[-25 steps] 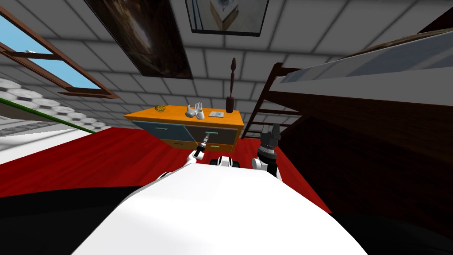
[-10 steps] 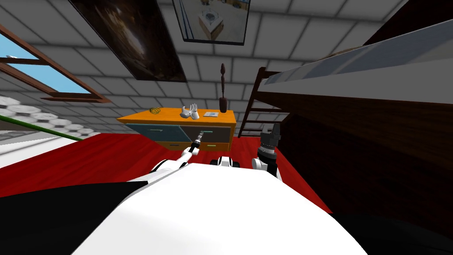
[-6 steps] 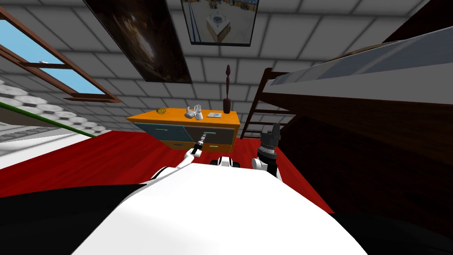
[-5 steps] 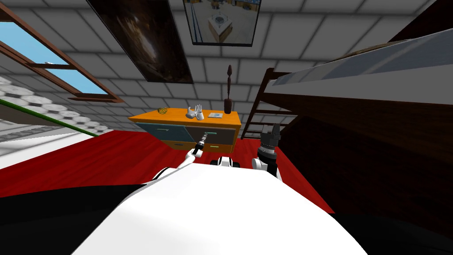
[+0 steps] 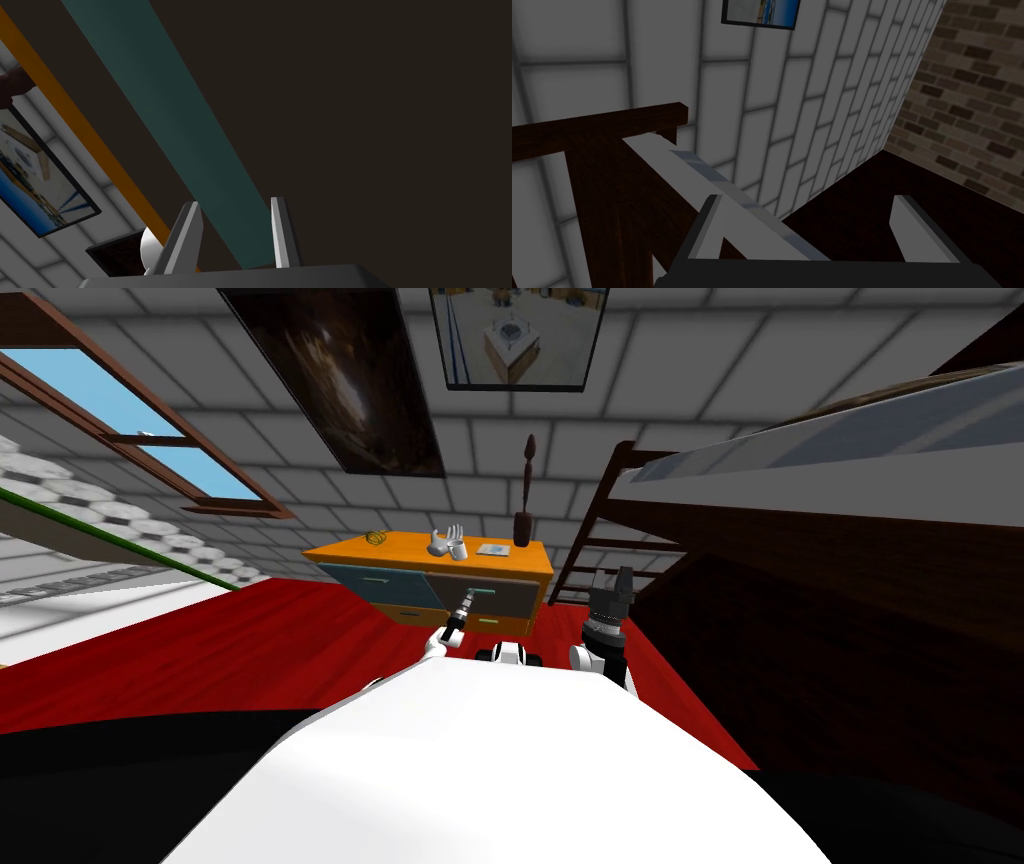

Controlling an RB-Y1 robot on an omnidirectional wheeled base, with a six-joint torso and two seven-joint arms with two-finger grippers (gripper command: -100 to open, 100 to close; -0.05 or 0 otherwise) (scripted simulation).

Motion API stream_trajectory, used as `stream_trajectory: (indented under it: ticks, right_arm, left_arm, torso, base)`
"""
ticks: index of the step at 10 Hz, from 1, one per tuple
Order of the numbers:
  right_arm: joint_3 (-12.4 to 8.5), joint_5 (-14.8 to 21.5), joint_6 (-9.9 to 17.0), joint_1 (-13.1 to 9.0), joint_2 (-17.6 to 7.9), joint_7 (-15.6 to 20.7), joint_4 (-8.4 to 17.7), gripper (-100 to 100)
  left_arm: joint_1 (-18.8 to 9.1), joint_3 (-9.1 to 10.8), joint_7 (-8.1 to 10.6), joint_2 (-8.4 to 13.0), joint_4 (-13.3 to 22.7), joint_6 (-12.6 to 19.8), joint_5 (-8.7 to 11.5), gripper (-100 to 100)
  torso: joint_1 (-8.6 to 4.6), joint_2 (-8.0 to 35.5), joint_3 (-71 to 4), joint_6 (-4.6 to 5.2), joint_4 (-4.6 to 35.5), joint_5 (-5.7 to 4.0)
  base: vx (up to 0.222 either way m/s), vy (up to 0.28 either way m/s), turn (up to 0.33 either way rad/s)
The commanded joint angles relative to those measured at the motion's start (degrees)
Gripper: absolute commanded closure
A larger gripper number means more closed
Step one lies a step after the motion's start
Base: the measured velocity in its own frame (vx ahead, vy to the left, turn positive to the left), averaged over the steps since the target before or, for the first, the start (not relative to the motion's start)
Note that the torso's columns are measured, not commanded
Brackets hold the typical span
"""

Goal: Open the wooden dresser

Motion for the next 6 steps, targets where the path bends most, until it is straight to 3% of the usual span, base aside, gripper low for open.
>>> stream_trajectory:
  ticks: [1, 2, 3, 4, 5, 6]
  right_arm:
    - [0.0, 0.0, 0.0, 0.0, 0.0, 0.0, 0.0, 0]
    - [0.0, 0.0, 0.0, 0.0, 0.0, 0.0, 0.0, 0]
    - [0.0, 0.0, 0.0, 0.0, 0.0, 0.0, 0.0, 0]
    - [0.0, 0.0, 0.0, 0.0, 0.0, 0.0, 0.0, 0]
    - [0.0, 0.0, 0.0, 0.0, 0.0, 0.0, 0.0, 0]
    - [0.0, 0.0, 0.0, 0.0, 0.0, 0.0, 0.0, 0]
  left_arm:
    - [3.2, -0.44, -0.62, -2.5, -2.8, 2.1, -2.3, 100]
    - [4.4, -0.44, -0.62, -2.5, -4.3, 2.1, -2.3, 100]
    - [5.9, -0.49, -1.13, -4.6, -7.5, 3.6, -4.1, 100]
    - [7.0, -0.49, -1.13, -4.6, -8.5, 3.6, -4.1, 100]
    - [8.5, -0.54, -1.64, -6.6, -11.6, 5.0, -5.9, 100]
    - [9.5, -0.54, -1.64, -6.6, -12.7, 5.0, -5.9, 100]
  torso:
    - [-0.05, 0.0, 0.0, -0.04, 0.0, -0.01]
    - [-0.02, 0.0, 0.0, -0.03, 0.0, -0.03]
    - [0.00, 0.0, 0.0, -0.08, 0.1, -0.07]
    - [0.10, 0.1, 0.0, -0.13, 0.1, -0.07]
    - [0.10, 0.1, 0.1, -0.21, 0.1, -0.09]
    - [0.11, 0.1, 0.1, -0.29, 0.2, -0.15]
  base:
    - [0.030, 0.044, 0.099]
    - [0.032, 0.044, 0.046]
    - [0.047, 0.077, 0.077]
    - [0.039, 0.056, 0.036]
    - [0.049, 0.050, 0.109]
    - [0.048, 0.044, 0.040]
